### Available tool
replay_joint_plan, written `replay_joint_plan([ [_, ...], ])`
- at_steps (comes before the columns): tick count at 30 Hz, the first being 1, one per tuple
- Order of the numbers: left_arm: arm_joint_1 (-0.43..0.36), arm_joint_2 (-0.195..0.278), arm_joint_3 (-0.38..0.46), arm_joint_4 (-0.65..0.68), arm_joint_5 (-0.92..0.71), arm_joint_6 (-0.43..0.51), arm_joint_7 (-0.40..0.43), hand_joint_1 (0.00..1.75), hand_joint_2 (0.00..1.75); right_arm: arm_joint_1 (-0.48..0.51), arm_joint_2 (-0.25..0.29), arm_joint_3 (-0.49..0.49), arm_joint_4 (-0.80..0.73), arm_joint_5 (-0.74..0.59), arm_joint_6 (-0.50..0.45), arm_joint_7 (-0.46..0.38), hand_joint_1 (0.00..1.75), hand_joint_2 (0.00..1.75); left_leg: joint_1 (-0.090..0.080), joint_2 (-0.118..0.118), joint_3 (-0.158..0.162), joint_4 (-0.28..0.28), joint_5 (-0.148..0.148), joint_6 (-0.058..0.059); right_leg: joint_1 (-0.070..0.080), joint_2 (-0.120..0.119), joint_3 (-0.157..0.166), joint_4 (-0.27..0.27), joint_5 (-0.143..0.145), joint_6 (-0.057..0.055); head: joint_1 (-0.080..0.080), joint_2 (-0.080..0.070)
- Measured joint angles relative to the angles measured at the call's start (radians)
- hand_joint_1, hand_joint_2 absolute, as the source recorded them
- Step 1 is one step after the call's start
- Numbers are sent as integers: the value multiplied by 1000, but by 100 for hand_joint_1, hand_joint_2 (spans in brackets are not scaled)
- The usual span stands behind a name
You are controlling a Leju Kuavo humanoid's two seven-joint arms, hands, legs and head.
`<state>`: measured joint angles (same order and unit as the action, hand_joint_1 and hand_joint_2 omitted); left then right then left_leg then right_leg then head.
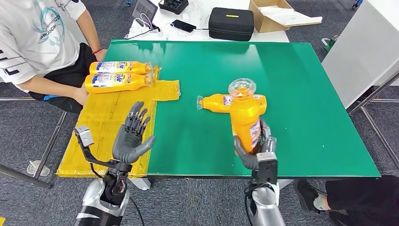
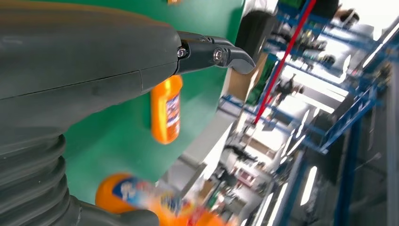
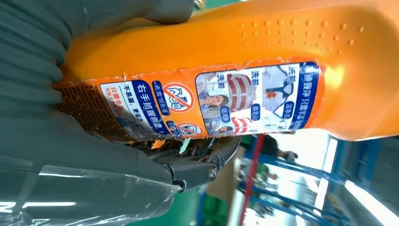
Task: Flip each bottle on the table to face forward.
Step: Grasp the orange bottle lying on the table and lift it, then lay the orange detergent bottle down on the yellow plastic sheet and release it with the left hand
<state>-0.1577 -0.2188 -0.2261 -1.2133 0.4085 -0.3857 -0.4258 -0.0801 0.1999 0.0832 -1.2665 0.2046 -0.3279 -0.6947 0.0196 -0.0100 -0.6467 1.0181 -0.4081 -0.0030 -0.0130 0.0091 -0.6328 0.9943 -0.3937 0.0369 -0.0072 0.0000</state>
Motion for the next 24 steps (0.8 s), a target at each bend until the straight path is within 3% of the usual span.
replay_joint_plan([
  [9, -1, 6, -72, 7, -38, -11, 1, 0, 175, -47, 63, 86, 168, 23, 13, -1, 175, 175, 0, 0, 0, 0, 0, 0, 0, 0, 0, 0, 0, 0, 0, 0],
  [24, -44, 15, -129, 126, 47, -64, 57, 0, 175, -131, 117, 290, 358, 104, -109, -1, 175, 175, 0, 0, 0, 0, 0, 0, 0, 0, -1, 0, 0, 0, 0, 0],
])
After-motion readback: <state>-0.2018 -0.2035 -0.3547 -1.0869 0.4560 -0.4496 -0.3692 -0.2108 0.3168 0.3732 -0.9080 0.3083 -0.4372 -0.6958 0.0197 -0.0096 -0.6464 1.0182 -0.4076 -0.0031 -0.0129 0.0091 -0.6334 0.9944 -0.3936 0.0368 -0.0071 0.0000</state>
